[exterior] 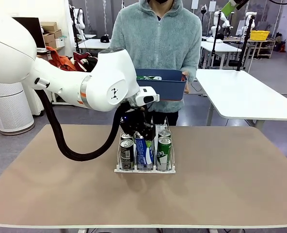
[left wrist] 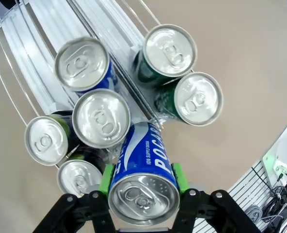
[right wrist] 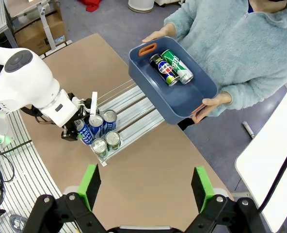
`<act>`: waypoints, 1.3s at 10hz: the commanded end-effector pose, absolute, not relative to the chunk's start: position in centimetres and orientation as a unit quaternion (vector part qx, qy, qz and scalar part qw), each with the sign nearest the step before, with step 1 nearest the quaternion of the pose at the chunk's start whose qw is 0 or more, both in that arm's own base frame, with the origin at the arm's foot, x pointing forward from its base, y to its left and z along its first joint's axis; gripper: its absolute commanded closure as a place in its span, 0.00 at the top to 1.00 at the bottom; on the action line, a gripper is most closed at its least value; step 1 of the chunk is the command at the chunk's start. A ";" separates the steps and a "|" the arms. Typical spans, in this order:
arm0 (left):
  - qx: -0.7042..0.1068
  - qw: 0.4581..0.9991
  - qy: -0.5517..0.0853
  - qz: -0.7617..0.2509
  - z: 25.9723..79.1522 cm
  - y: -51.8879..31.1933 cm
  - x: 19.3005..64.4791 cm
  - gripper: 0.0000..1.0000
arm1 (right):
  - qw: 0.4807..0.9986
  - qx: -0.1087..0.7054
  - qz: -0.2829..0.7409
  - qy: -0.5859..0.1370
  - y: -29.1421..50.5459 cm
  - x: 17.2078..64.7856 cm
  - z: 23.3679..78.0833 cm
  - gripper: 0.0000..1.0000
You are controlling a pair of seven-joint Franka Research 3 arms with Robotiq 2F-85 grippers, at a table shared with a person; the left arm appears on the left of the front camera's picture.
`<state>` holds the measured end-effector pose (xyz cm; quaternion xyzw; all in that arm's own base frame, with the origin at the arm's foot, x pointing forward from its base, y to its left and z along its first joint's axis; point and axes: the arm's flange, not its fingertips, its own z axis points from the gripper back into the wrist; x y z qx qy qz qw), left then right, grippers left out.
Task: Fill the beverage cans into the dispenser.
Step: Place the picked Ionic drink in the line of the Automatic Can Dispenser with the same cans.
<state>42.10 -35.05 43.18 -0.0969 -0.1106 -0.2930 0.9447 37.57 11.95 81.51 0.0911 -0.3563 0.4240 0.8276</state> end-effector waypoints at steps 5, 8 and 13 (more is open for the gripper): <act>-0.099 0.944 -0.163 -0.270 43.2 -33.7 46.1 0.58 | 0.828 0.089 0.426 -0.354 11.9 37.5 81.3 1.00; -0.092 0.946 -0.167 -0.264 43.0 -34.0 47.4 0.58 | 0.828 0.089 0.426 -0.354 11.9 37.5 81.3 1.00; -0.070 0.949 -0.119 -0.284 40.9 -34.6 46.6 0.58 | 0.828 0.089 0.426 -0.354 11.9 37.5 81.3 1.00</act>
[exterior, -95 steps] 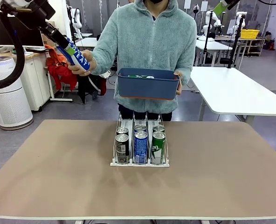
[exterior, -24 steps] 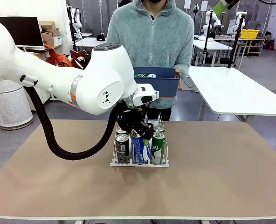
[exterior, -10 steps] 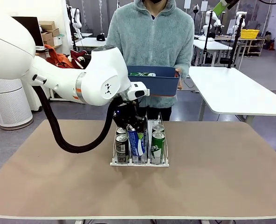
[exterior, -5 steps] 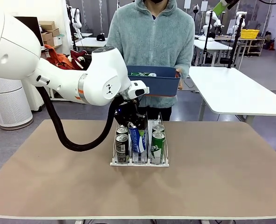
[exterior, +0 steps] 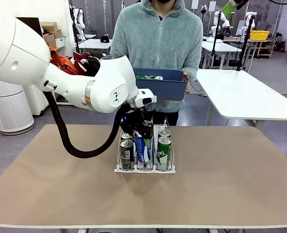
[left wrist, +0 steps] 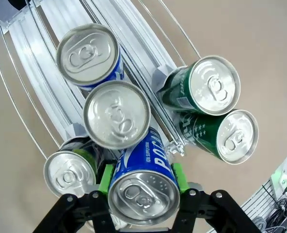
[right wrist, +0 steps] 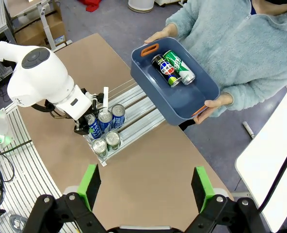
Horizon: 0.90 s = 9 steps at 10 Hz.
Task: Fill the beverage cans into the dispenser.
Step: Place the picked Ionic drink in the line of the Automatic Can Dispenser with the same cans.
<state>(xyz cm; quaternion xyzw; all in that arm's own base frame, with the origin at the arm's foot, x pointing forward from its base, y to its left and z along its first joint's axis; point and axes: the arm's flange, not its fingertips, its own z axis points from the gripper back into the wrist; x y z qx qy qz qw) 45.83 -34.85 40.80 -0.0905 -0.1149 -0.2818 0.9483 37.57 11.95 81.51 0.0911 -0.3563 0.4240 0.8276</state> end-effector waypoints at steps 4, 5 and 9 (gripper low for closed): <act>-0.073 0.947 -0.097 -0.296 39.7 -35.4 45.1 0.58 | 0.828 0.089 0.426 -0.354 11.9 37.5 81.3 1.00; -0.063 0.949 -0.089 -0.297 40.0 -35.6 44.6 0.58 | 0.828 0.089 0.426 -0.354 11.9 37.5 81.3 1.00; -0.086 0.947 -0.094 -0.294 39.3 -35.7 45.1 0.58 | 0.828 0.089 0.426 -0.354 11.9 37.5 81.3 1.00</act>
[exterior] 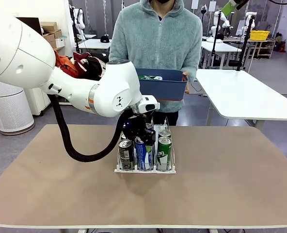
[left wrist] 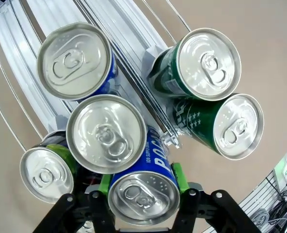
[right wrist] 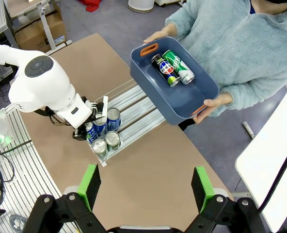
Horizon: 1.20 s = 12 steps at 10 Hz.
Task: Fill the beverage cans into the dispenser.
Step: Place the picked Ionic drink in the line of the Automatic Can Dispenser with the same cans.
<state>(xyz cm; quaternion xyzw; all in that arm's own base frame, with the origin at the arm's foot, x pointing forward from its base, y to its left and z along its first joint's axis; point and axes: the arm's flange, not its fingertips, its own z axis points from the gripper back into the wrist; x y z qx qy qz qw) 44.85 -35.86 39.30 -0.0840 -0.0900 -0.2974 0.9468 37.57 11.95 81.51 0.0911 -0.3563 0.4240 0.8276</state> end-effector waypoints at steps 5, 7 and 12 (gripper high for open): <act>-0.073 0.949 -0.113 -0.284 41.5 -35.9 43.9 1.00 | 0.828 0.089 0.426 -0.354 11.9 37.5 81.3 1.00; -0.071 0.949 -0.127 -0.278 42.9 -35.6 42.9 1.00 | 0.828 0.089 0.426 -0.354 11.9 37.5 81.3 1.00; -0.086 0.947 -0.126 -0.282 43.6 -35.9 43.6 1.00 | 0.828 0.089 0.426 -0.354 11.9 37.5 81.3 1.00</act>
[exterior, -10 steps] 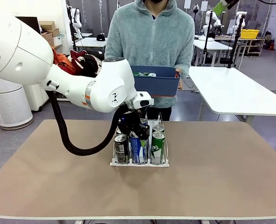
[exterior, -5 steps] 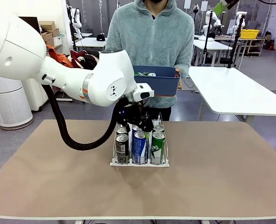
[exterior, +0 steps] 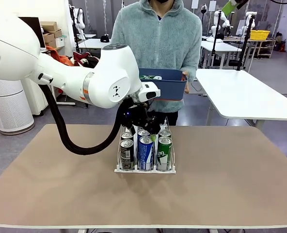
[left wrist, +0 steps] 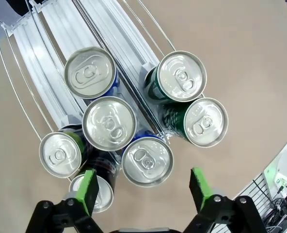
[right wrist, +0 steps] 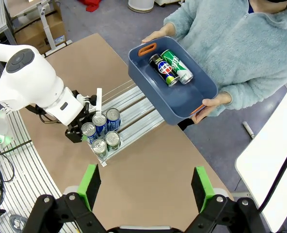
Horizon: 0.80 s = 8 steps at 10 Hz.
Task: Fill the beverage cans into the dispenser.
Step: Place the picked Ionic drink in the line of the Automatic Can Dispenser with the same cans, then pick up the Sprite handed by the human.
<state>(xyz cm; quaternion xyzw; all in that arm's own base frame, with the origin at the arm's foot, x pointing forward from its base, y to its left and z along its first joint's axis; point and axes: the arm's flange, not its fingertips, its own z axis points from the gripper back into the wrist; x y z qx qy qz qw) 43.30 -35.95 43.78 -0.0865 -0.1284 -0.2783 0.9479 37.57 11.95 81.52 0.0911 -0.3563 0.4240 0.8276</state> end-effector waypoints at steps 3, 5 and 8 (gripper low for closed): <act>-0.086 0.947 -0.126 -0.282 43.6 -35.9 43.6 1.00 | 0.828 0.089 0.426 -0.354 11.9 37.5 81.3 1.00; -0.086 0.947 -0.126 -0.282 43.6 -35.9 43.6 1.00 | 0.828 0.089 0.426 -0.354 11.9 37.5 81.3 1.00; -0.121 0.938 -0.101 -0.310 45.3 -34.4 42.6 1.00 | 0.828 0.089 0.426 -0.354 11.9 37.5 81.3 1.00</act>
